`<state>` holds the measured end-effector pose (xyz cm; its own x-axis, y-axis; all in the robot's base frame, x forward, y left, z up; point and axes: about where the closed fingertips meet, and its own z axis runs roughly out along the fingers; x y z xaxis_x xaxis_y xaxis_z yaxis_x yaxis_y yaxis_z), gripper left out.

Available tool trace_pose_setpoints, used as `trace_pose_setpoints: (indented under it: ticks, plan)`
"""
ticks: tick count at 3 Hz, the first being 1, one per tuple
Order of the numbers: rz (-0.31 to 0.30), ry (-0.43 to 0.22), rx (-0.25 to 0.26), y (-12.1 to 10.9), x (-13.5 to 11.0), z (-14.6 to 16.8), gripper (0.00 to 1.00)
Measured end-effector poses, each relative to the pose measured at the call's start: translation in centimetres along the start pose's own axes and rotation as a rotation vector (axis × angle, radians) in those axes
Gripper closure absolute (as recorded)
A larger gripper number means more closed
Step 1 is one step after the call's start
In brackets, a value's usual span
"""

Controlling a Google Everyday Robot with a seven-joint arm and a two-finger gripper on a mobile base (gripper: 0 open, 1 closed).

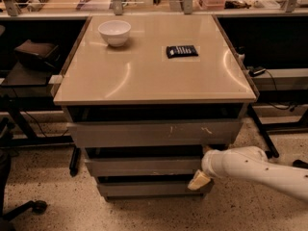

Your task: Open middle drawer

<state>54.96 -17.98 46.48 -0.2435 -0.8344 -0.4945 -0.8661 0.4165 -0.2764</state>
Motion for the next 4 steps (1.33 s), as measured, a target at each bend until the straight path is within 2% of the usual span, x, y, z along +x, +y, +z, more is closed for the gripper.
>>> trace_pose_setpoints:
  ticks: [2,3,4]
  plan:
    - [0.030,0.023,-0.061,0.6,1.4,2.3,0.00]
    - [0.057,0.040,-0.132,0.5,3.0,6.1,0.00]
    - [0.071,0.035,-0.128,-0.4,3.3,6.8,0.00]
